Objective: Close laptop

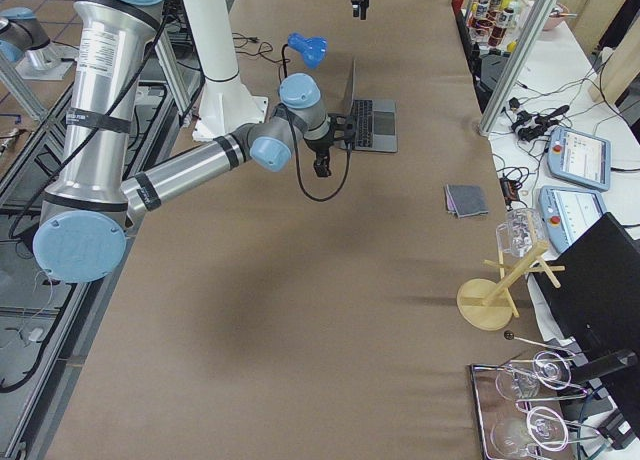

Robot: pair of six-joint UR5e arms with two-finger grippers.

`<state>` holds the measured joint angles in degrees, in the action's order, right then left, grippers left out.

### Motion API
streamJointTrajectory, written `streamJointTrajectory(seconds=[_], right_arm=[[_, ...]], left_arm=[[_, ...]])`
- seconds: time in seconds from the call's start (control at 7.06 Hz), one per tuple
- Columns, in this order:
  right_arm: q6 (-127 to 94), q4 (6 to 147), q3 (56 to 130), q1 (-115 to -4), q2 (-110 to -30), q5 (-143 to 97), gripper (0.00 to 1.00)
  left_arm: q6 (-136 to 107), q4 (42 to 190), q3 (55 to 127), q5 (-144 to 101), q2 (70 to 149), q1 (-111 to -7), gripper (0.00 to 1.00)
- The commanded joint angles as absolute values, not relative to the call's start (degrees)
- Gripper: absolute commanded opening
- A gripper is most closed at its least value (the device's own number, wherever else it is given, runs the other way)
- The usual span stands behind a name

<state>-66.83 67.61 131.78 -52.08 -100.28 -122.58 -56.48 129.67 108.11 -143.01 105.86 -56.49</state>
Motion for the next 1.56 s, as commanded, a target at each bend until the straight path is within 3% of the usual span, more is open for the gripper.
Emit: streamJointTrajectory(seconds=[0.0, 0.14, 0.28, 0.42, 0.85, 1.42], right_arm=[[-74.6, 78.7, 136.9, -43.7, -94.4, -116.0, 0.96], [-80.2, 84.1, 137.0, -41.2, -88.4, -114.8, 0.74], [-84.1, 90.6, 137.1, -39.5, -82.2, -114.8, 0.26], [-84.2, 95.6, 137.0, -37.8, -77.3, -113.7, 0.00], [-86.6, 97.7, 132.7, -33.1, -67.8, -110.1, 0.00], [-89.9, 97.4, 126.6, -29.4, -61.6, -105.4, 0.00]], left_arm=[[-63.7, 129.3, 109.1, -142.4, 108.3, -51.3, 0.52], [-68.9, 129.3, 109.9, -142.4, 109.2, -49.4, 0.23], [-72.0, 129.3, 110.2, -142.3, 109.2, -48.3, 0.00], [-72.3, 129.3, 110.0, -142.2, 109.2, -48.3, 0.00], [-72.4, 129.3, 107.3, -141.9, 110.1, -47.8, 0.00], [-75.2, 129.3, 105.6, -136.9, 112.9, -43.8, 0.00]])
